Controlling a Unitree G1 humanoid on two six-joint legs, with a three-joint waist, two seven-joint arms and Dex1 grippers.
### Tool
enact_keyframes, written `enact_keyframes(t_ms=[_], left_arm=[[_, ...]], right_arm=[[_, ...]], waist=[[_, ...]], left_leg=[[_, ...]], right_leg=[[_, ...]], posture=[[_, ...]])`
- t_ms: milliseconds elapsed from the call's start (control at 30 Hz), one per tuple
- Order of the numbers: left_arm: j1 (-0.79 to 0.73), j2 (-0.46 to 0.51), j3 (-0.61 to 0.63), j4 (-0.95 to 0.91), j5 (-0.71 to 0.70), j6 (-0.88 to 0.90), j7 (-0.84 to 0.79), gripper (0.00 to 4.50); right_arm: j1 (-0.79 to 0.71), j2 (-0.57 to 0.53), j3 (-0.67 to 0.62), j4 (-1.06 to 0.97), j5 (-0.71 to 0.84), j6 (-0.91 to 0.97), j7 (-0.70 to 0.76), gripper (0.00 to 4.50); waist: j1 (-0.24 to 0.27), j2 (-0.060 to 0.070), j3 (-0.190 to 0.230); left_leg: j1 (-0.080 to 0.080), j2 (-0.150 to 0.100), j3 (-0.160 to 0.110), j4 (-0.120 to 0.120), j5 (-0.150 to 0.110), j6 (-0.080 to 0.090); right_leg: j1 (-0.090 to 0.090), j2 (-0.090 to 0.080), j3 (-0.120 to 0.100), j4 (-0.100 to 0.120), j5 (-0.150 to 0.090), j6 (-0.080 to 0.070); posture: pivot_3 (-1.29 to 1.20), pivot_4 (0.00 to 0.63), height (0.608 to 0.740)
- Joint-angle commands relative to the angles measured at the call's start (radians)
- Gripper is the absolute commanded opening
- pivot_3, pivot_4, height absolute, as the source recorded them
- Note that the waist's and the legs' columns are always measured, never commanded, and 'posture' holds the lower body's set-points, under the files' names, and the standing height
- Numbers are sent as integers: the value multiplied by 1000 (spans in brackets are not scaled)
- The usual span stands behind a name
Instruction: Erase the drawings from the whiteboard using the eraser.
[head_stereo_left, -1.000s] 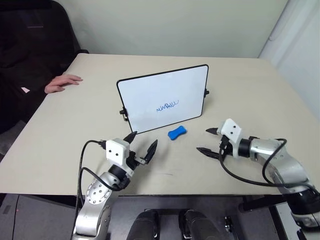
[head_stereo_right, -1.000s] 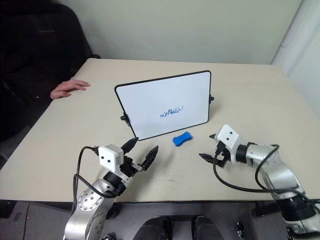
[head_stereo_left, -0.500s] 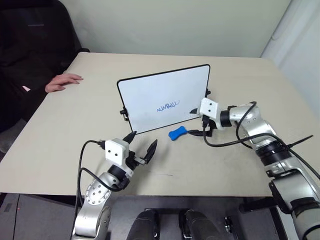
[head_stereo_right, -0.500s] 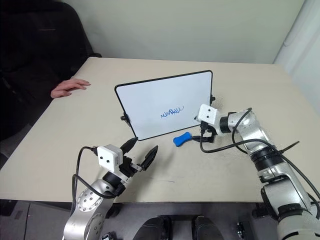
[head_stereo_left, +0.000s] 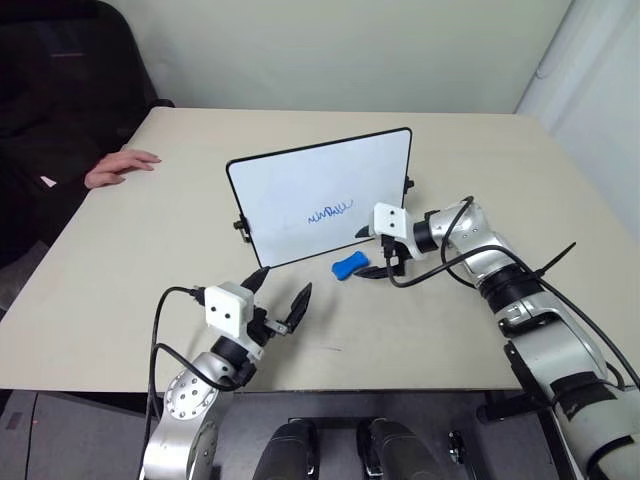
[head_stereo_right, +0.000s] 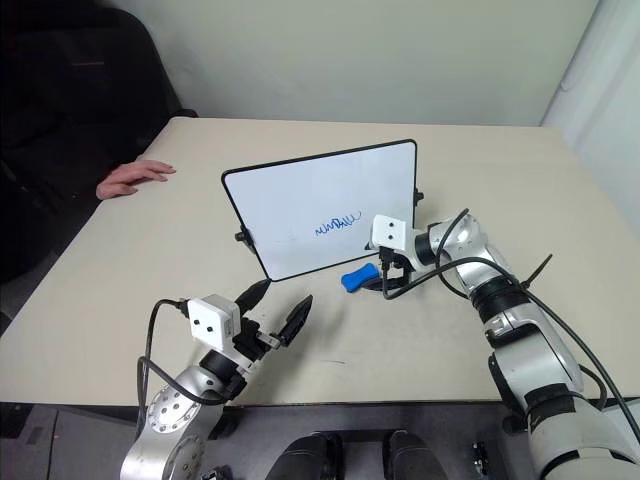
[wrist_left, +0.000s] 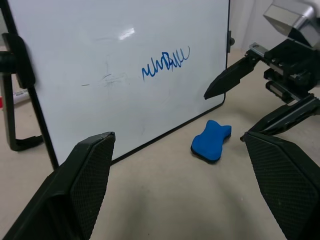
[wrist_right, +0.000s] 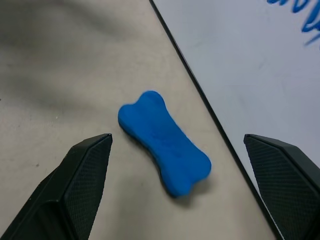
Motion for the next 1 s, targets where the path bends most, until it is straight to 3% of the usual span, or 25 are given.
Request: enact_keyframes(t_ms=[33,300,367,600,700,967,1000], left_arm=[[1,-6,-3,-68,-5,-7,10,4500],[3,-10,-32,-108,-7,-7,15,4500],[4,-14,-41,-112,-3,-4,22,4500],[1,-14,-56,-115,2,1,29,4500],[1,-13,-59,-118,1,5,32,4500],[1,-7,-59,-118,-6,12,28,4500],[2,-7,-59,-118,-7,12,27,4500]], right_arm=[[-38,22,-6,33,-18,-32,20,4473],[-93,90,-15,182,-61,-31,6,4473],[-103,93,-12,219,-75,-34,2,4111],[-131,103,-19,316,-106,12,-2,4111],[-121,95,-33,283,-90,31,26,3549],[-27,54,-55,43,-50,143,94,895],[-7,47,-58,1,-44,159,99,895]], waist=[[-1,0,0],[-3,0,0],[-2,0,0],[-3,0,0],[-2,0,0],[-4,0,0],[-4,0,0]], left_leg=[[0,0,0,0,0,0],[0,0,0,0,-1,-2],[0,0,0,0,-1,-2],[0,1,0,0,-2,-3],[0,1,0,0,-2,-3],[0,1,0,0,-2,-4],[0,1,0,0,-2,-4]], right_leg=[[0,0,0,0,0,0],[-1,0,-1,1,-1,-2],[-1,0,-1,1,-2,-3],[-1,0,-1,2,-2,-4],[-1,0,-2,2,-2,-4],[-1,0,-2,2,-2,-6],[-1,0,-2,2,-2,-6]], posture=[[0,150,740],[0,150,740],[0,150,740],[0,150,740],[0,150,740],[0,150,740],[0,150,740]])
